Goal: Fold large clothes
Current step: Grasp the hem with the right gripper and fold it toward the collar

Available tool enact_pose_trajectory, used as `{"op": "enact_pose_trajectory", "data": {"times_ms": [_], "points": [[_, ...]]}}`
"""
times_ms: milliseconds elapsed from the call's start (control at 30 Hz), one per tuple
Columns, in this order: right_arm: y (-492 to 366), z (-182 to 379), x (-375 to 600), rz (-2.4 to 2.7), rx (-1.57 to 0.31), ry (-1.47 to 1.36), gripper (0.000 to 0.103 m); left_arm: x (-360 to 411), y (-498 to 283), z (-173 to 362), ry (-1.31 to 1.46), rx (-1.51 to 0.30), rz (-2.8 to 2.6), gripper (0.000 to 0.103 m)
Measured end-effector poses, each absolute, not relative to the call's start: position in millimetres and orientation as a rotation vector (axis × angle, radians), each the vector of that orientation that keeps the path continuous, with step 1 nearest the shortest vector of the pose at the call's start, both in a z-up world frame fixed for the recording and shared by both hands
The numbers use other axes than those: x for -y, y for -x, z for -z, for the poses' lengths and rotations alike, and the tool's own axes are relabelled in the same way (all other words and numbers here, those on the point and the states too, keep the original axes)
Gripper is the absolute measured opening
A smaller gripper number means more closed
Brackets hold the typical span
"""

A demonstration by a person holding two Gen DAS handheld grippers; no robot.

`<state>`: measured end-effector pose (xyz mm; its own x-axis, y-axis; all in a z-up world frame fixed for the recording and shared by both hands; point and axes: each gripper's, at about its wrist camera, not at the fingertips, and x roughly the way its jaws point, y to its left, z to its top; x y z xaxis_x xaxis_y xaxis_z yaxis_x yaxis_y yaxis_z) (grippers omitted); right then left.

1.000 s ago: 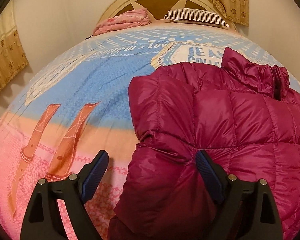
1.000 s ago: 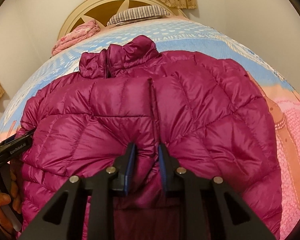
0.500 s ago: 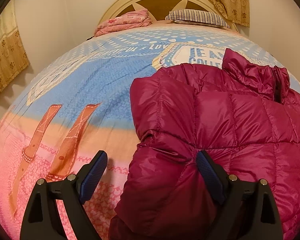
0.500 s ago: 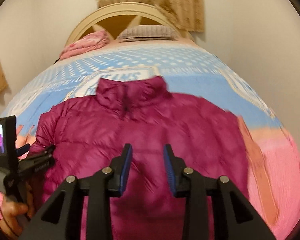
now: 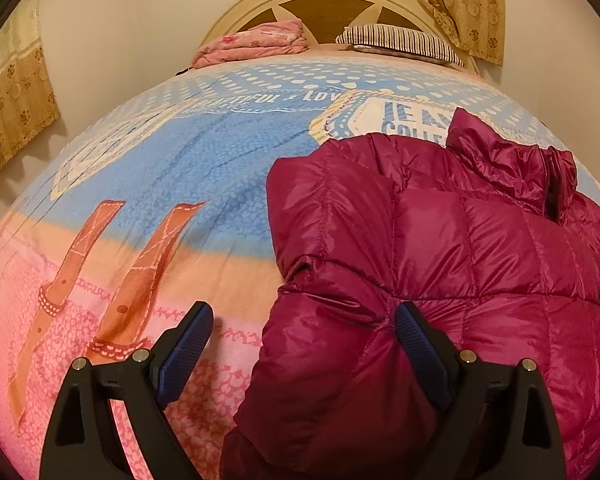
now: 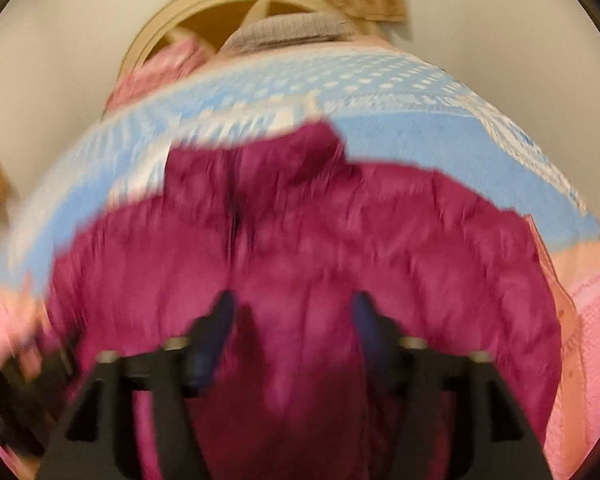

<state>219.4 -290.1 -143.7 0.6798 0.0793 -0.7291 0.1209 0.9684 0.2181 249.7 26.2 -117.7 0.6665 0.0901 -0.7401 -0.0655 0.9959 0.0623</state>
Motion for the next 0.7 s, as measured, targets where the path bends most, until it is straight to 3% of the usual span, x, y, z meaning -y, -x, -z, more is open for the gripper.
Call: {"op": "enact_pose_trajectory", "data": {"times_ms": [200, 300, 533, 600, 667, 700], "points": [[-303, 126, 320, 0.115, -0.840, -0.505, 0.075, -24, -247, 116, -0.044, -0.820, -0.098, 0.093], [-336, 131, 323, 0.142, -0.894, -0.592, 0.083, -26, -247, 117, -0.030, -0.818, -0.095, 0.093], [-370, 160, 314, 0.189, -1.039, -0.474, 0.084, -28, -248, 117, -0.016, -0.819, -0.091, 0.093], [-360, 159, 318, 0.177, -1.032, -0.483, 0.075, -28, -248, 117, -0.018, -0.818, -0.091, 0.093], [-350, 157, 326, 0.169, -1.031, -0.500, 0.052, -28, -248, 117, -0.017, -0.818, -0.091, 0.093], [-344, 155, 330, 0.154, -1.037, -0.509, 0.046, -28, -248, 117, -0.017, -0.818, -0.091, 0.093]]}}
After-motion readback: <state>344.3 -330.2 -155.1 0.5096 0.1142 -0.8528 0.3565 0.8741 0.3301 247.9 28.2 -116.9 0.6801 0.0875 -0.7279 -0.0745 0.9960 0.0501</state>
